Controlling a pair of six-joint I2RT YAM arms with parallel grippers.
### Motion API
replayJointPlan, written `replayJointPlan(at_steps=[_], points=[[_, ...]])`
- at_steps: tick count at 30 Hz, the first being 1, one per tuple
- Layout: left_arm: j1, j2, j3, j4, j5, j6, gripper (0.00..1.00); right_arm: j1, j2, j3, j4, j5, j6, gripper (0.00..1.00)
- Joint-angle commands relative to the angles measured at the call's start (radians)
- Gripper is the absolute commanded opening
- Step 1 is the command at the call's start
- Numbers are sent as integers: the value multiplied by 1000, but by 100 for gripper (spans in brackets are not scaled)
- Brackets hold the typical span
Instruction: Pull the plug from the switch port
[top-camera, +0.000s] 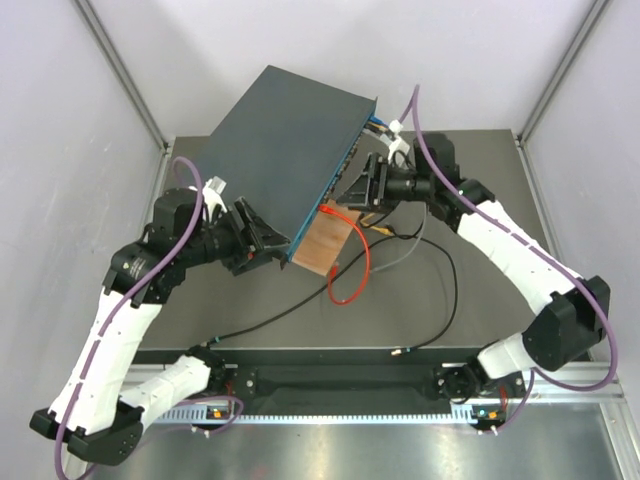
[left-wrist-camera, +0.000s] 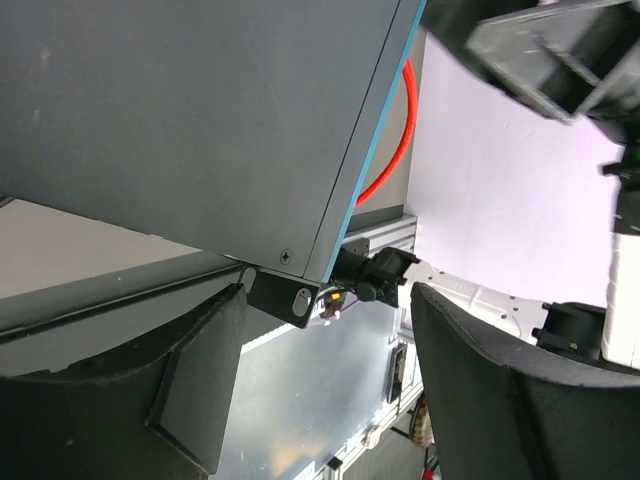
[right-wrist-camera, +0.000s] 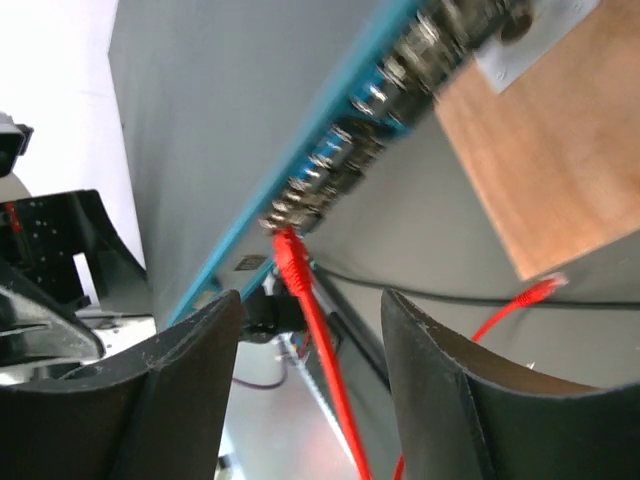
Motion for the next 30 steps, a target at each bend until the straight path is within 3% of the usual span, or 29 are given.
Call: replayJointPlan(at_steps=[1, 3, 12, 25, 30], points=[[-4, -11, -16, 48, 25, -7, 72, 4, -20, -93, 143, -87, 79, 58], [-4, -13, -17, 55, 30, -10, 72, 6, -42, -146, 279, -101, 164, 57], [-4, -29, -45, 74, 31, -21, 72, 29, -4, -193, 512, -130, 365, 50], [-4, -46, -50, 97, 34, -36, 72, 70, 10, -213, 507, -78, 378, 42], [-4, -46, -48, 94, 37, -34, 72, 70, 10, -197, 426, -53, 298, 45]])
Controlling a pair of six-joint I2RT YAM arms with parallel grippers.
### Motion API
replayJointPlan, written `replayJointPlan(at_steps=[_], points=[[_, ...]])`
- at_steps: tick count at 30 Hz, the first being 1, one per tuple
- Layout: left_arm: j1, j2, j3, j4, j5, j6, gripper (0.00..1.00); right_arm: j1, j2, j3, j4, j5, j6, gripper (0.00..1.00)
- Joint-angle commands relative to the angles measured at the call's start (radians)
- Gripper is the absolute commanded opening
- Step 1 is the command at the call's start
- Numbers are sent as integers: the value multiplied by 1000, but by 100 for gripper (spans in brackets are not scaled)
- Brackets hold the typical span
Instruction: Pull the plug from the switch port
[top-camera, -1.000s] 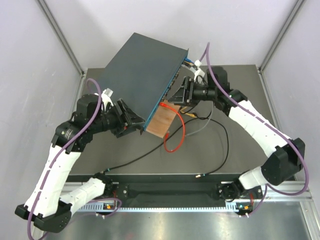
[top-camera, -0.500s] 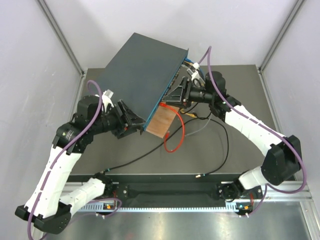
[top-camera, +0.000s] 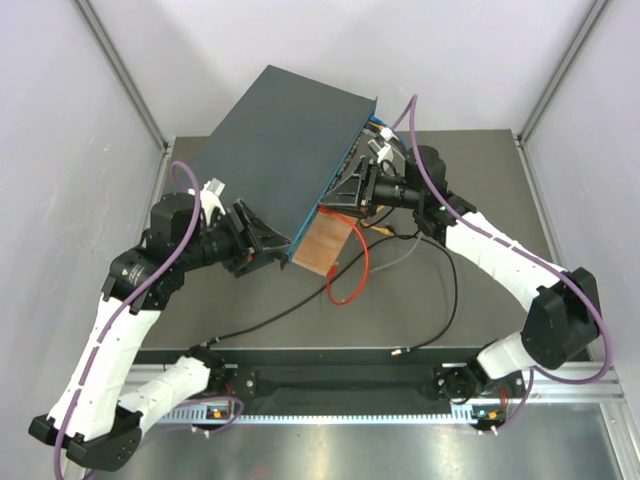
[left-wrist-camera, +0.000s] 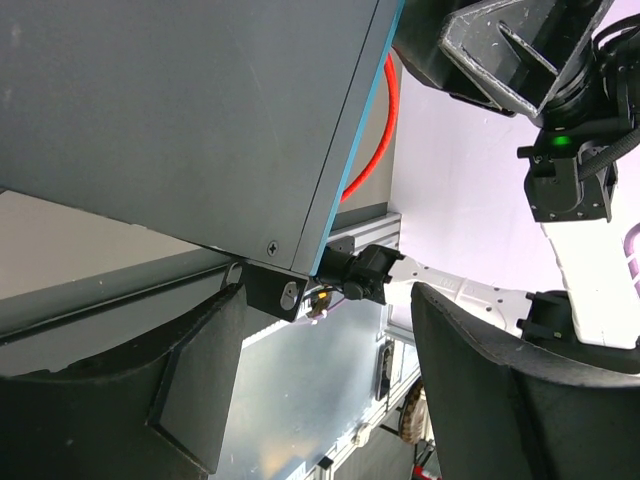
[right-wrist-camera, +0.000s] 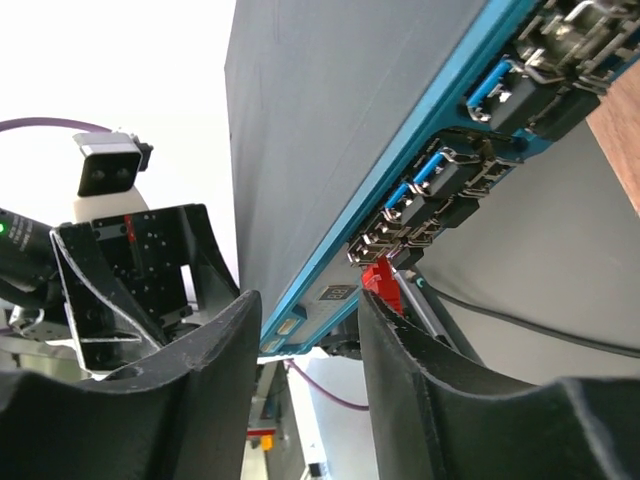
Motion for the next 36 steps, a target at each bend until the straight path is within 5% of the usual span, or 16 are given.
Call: replayJointPlan(at_steps=[1, 7, 13, 30, 36], points=[[-4, -11, -1, 43, 13, -5, 72, 13, -4, 16, -56, 40, -86, 46], [-4, -13, 0, 35, 10, -5, 72, -10, -19, 125, -272, 91, -267, 49], [-3, -8, -4, 39, 19, -5, 72, -23, -19, 106, -269, 79, -287, 50], [-4, -19, -15, 68, 18, -28, 72, 10, 22, -52, 188, -4, 41, 41], [-4, -20, -9, 71, 11, -29, 72, 11, 44, -61, 230, -14, 114, 40]])
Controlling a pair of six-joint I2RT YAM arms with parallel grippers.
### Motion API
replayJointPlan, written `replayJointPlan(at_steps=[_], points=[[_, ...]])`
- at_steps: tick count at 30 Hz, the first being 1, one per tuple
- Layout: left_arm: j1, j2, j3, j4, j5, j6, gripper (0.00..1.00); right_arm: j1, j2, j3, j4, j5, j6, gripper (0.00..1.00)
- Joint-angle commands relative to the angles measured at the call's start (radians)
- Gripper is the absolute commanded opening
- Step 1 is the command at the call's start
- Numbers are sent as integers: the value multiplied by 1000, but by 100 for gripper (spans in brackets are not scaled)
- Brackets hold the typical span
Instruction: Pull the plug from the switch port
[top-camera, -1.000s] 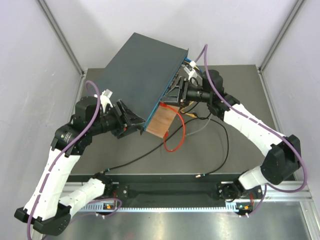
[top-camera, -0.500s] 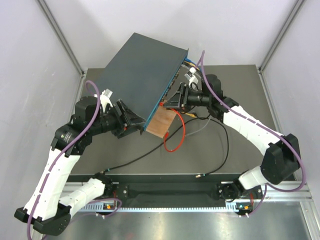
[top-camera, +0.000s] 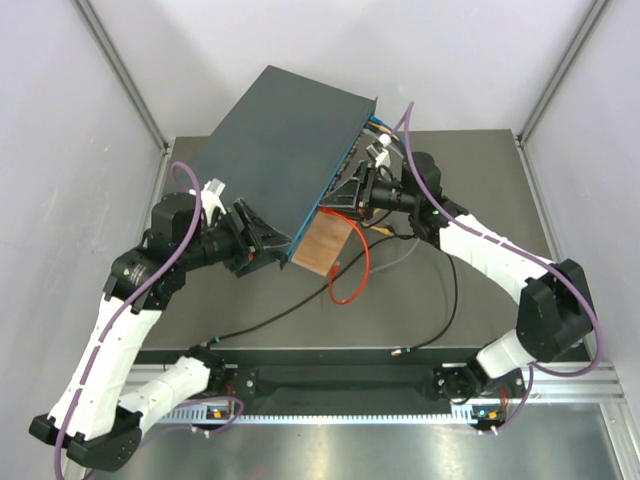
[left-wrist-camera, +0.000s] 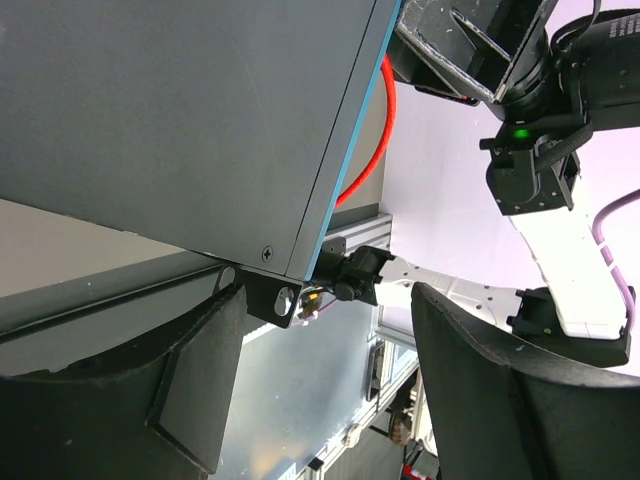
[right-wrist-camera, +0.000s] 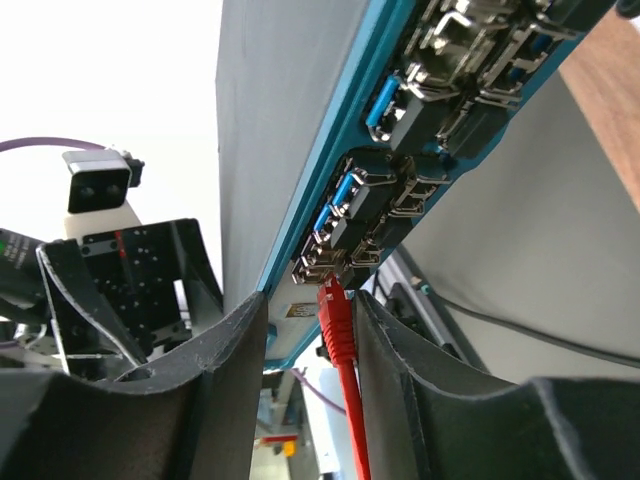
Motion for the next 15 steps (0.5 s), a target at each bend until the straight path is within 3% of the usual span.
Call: replayJointPlan(at_steps=[1, 15], points=[[-4, -16, 3, 48, 6, -4, 72, 13, 4, -8, 96, -7, 50, 39], [-4, -7, 2, 57, 9, -2, 72, 22, -10, -51, 98, 3, 42, 35]])
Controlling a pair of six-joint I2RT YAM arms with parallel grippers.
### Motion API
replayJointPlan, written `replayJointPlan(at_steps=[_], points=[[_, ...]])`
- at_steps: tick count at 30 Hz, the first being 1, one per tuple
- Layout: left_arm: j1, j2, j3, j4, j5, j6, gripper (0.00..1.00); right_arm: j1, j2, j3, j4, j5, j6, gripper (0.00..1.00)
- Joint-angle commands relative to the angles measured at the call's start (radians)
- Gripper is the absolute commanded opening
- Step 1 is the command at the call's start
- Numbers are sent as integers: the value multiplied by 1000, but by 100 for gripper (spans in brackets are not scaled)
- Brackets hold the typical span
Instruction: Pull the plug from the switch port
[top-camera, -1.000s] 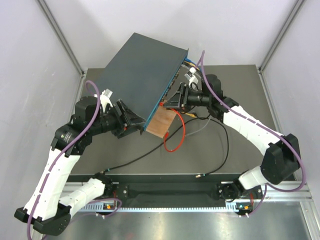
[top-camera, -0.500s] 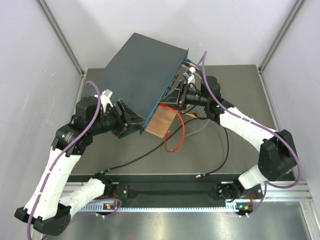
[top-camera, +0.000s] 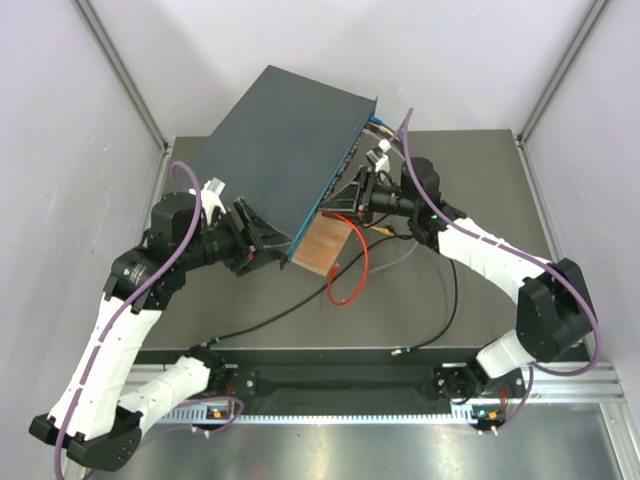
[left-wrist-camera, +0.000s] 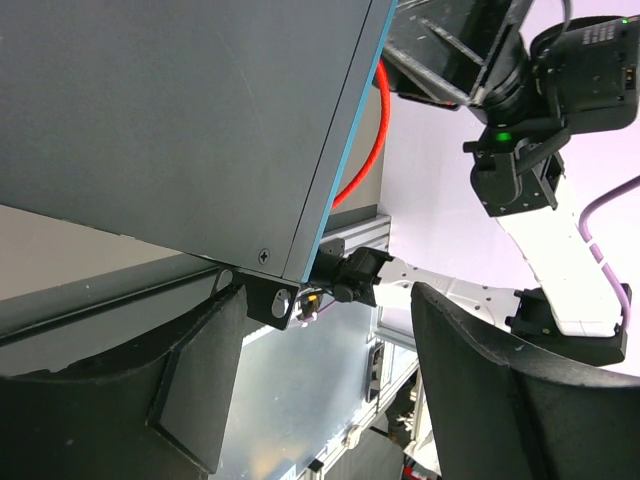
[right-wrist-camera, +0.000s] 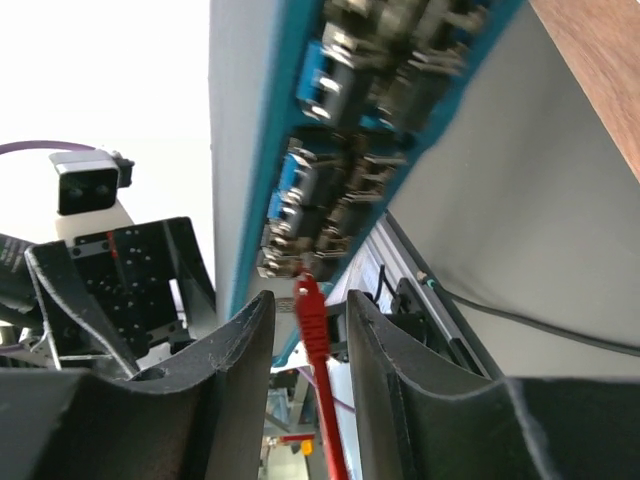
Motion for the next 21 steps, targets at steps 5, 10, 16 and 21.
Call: replayJointPlan(at_steps=[5, 10, 16, 21], points=[[-4, -4, 2, 45, 10, 1, 72, 22, -11, -11, 50, 9, -14, 35], [-4, 3, 7, 52, 13, -2, 72, 22, 0, 4, 69, 17, -2, 35], [-4, 10, 11, 53, 12, -2, 71, 22, 27, 9, 146, 12, 56, 30], [-4, 8, 11, 56, 9, -5, 71, 22, 33, 16, 172, 16, 81, 29]])
